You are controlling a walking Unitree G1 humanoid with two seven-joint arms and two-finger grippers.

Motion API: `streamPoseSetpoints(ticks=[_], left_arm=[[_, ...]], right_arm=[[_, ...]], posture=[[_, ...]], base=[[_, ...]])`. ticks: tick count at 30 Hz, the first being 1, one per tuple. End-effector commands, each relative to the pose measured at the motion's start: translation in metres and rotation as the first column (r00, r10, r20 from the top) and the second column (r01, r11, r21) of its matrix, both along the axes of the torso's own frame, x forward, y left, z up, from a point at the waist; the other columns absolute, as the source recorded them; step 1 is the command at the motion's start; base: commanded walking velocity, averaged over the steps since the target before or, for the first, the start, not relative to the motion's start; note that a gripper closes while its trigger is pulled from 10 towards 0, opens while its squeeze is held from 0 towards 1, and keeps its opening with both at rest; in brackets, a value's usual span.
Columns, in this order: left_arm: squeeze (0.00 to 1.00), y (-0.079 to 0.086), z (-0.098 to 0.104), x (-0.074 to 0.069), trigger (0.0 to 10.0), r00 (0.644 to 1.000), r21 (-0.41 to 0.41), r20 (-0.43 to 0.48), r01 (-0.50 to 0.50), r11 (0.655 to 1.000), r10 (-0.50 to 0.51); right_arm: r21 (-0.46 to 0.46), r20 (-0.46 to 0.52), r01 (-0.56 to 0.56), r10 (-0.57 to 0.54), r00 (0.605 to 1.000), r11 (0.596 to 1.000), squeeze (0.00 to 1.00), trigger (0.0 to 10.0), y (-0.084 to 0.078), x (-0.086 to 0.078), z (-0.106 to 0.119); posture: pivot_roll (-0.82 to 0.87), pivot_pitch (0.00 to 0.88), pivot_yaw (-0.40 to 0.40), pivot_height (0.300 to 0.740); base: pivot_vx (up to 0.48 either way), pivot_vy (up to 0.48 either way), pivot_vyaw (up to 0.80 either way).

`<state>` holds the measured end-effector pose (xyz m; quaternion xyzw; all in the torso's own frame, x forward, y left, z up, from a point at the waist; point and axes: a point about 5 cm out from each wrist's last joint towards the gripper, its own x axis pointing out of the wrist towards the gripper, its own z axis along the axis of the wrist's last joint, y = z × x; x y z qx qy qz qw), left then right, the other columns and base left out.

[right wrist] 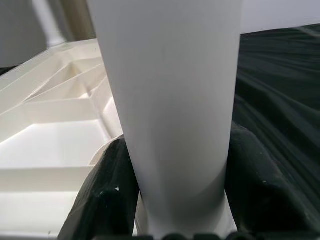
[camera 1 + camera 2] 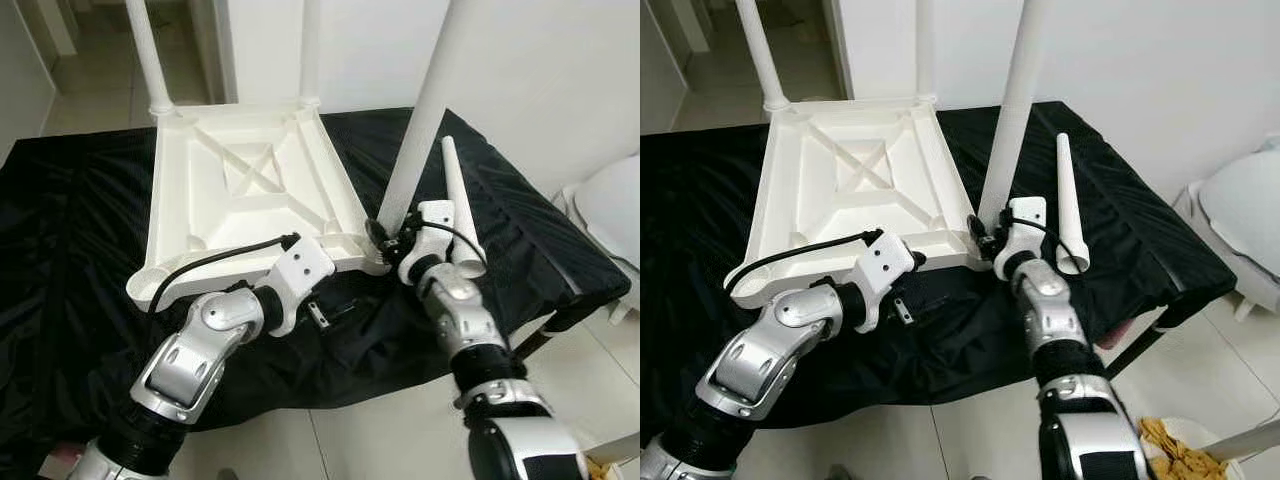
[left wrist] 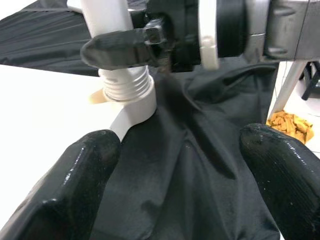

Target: Building children table

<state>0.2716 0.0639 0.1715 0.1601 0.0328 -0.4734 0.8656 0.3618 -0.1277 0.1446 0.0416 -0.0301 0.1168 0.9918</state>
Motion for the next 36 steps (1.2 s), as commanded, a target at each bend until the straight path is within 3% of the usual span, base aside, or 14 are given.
streamPoseSetpoints(ticks=[1, 5, 7, 12, 19, 20, 21, 22, 26, 27, 36], left_arm=[[0.0, -0.001, 0.0, -0.002, 10.0, 1.0, 0.01, 0.006, 0.009, 1.0, -0.009], [0.0, -0.001, 0.0, -0.002, 10.0, 1.0, 0.011, 0.005, 0.012, 1.0, -0.012], [0.0, -0.001, 0.0, -0.002, 10.0, 1.0, 0.011, 0.005, 0.012, 1.0, -0.012], [0.0, -0.002, 0.0, -0.002, 10.0, 1.0, 0.011, 0.004, 0.015, 1.0, -0.015], [0.0, -0.002, 0.0, -0.002, 10.0, 1.0, 0.012, 0.008, 0.01, 1.0, -0.01], [0.0, -0.001, 0.0, -0.002, 10.0, 1.0, 0.011, 0.007, 0.009, 1.0, -0.009], [0.0, -0.001, 0.0, -0.002, 10.0, 1.0, 0.011, 0.007, 0.009, 1.0, -0.009], [0.0, -0.001, 0.0, -0.002, 10.0, 1.0, 0.011, 0.007, 0.008, 1.0, -0.008], [0.0, -0.002, 0.0, -0.002, 10.0, 1.0, 0.012, 0.009, 0.01, 1.0, -0.01], [0.0, -0.002, 0.0, -0.002, 10.0, 1.0, 0.011, 0.009, 0.01, 1.0, -0.01], [0.0, -0.001, 0.0, -0.002, 10.0, 1.0, 0.013, 0.01, 0.008, 1.0, -0.008]], right_arm=[[0.072, -0.056, 0.15, -0.146, 0.988, 0.986, 0.0, 0.0, 0.0, -0.001, -0.004], [0.067, -0.083, 0.298, -0.292, 0.953, 0.952, 0.0, 0.0, 0.008, -0.005, -0.005], [0.067, -0.083, 0.298, -0.292, 0.953, 0.952, 0.0, 0.0, 0.008, -0.005, -0.005], [0.083, -0.095, 0.336, -0.328, 0.94, 0.938, 0.0, 0.0, 0.028, -0.008, -0.004], [0.061, -0.091, 0.366, -0.36, 0.928, 0.928, 0.0, 0.0, 0.021, -0.008, -0.002], [0.058, -0.099, 0.375, -0.368, 0.925, 0.925, 0.0, 4.3, 0.02, -0.008, -0.002], [0.058, -0.099, 0.375, -0.368, 0.925, 0.925, 0.0, 4.3, 0.02, -0.008, -0.002], [0.053, -0.103, 0.382, -0.375, 0.921, 0.923, 0.0, 10.0, 0.019, -0.008, -0.003], [0.054, -0.105, 0.39, -0.383, 0.918, 0.919, 0.0, 10.0, 0.017, -0.008, -0.002], [0.052, -0.102, 0.394, -0.388, 0.916, 0.918, 1.0, 10.0, 0.016, -0.008, -0.002], [0.059, -0.099, 0.4, -0.394, 0.914, 0.915, 1.0, 10.0, 0.012, -0.008, -0.002]], posture=[[-0.04, 0.009, -0.011, 0.74], [-0.04, 0.005, -0.011, 0.74], [-0.04, 0.005, -0.011, 0.74], [-0.03, 0.002, -0.016, 0.74], [-0.03, 0.0, -0.02, 0.74], [-0.03, 0.0, -0.021, 0.74], [-0.03, 0.0, -0.021, 0.74], [-0.03, 0.0, -0.02, 0.74], [-0.04, 0.0, -0.021, 0.74], [-0.04, 0.0, -0.02, 0.74], [-0.03, 0.0, -0.021, 0.74]], base=[[0.0, 0.0, 0.0], [0.0, 0.0, 0.0], [0.0, 0.0, 0.0], [0.0, 0.0, 0.0], [0.0, 0.0, 0.0], [0.0, 0.0, 0.0], [0.0, 0.0, 0.0], [0.0, 0.0, 0.0], [0.0, 0.0, 0.0], [0.0, 0.0, 0.0], [0.0, 0.0, 0.0]])
